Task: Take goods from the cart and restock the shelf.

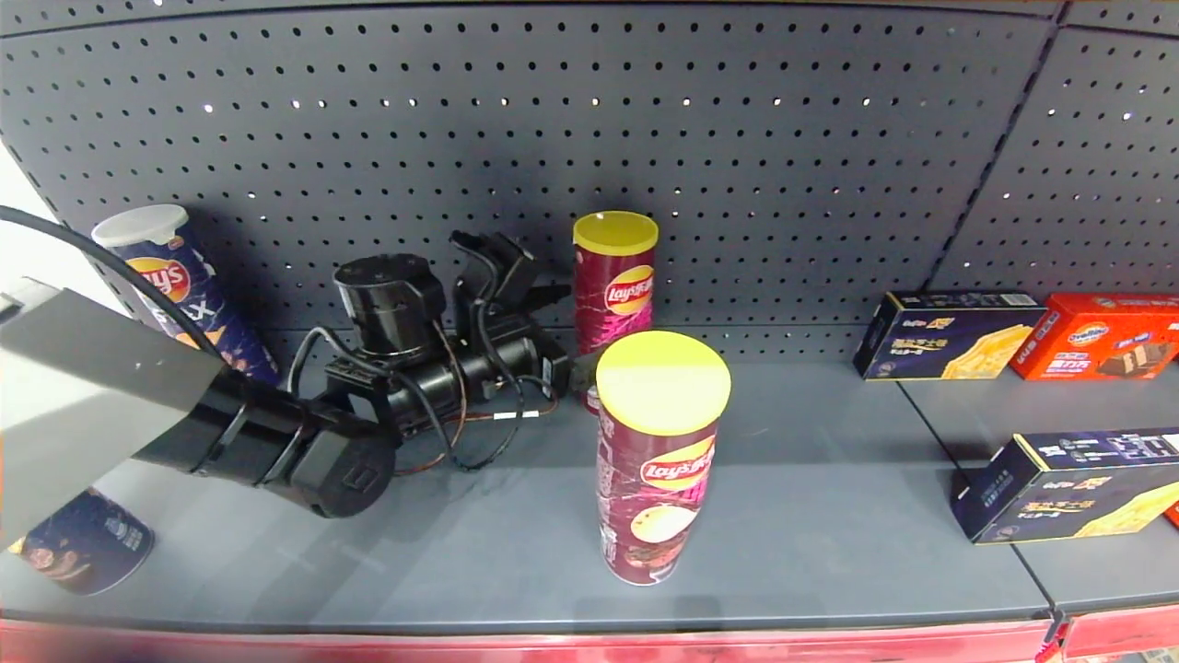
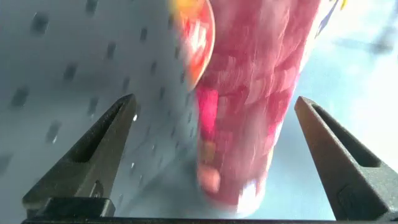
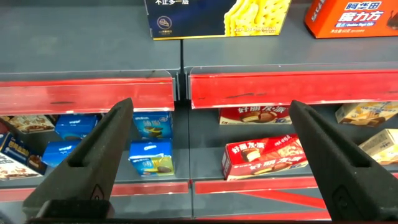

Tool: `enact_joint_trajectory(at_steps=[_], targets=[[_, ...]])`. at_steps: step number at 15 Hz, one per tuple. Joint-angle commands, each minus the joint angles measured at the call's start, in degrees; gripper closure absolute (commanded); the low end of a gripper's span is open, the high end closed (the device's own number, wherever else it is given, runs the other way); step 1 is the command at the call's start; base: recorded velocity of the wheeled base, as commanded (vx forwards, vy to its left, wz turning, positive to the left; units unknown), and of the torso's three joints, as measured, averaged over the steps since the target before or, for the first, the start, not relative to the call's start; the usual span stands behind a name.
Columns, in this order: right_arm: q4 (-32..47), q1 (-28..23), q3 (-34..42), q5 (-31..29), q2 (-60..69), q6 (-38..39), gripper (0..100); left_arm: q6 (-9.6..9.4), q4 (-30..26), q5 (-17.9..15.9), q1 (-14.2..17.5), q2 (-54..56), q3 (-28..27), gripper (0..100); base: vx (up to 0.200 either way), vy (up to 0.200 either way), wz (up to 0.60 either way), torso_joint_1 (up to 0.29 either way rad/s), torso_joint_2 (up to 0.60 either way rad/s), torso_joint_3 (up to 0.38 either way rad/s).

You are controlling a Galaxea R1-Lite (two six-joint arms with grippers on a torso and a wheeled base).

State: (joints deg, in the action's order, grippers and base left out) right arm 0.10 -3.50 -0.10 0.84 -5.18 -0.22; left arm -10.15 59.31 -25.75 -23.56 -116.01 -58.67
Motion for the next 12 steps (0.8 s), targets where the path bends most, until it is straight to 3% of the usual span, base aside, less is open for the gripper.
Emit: enact_joint_trajectory(at_steps=[1, 5, 12], targets=[[0.0, 0.0, 0.0, 0.0, -0.1, 0.0, 0, -1.8, 1.6, 1.0, 0.7, 5.5, 7.4, 0, 0.0, 0.0, 0.0, 0.0, 0.0, 0.0], [0.0, 0.0, 0.0, 0.0, -0.1, 0.0, 0, -1.97, 5.5, 3.0, 1.1, 8.2, 14.4, 0, 0.0, 0.0, 0.0, 0.0, 0.0, 0.0], [0.0, 0.0, 0.0, 0.0, -0.1, 0.0, 0, -2.06, 4.9, 5.9, 1.0, 6.2, 12.6, 0, 0.0, 0.0, 0.0, 0.0, 0.0, 0.0]])
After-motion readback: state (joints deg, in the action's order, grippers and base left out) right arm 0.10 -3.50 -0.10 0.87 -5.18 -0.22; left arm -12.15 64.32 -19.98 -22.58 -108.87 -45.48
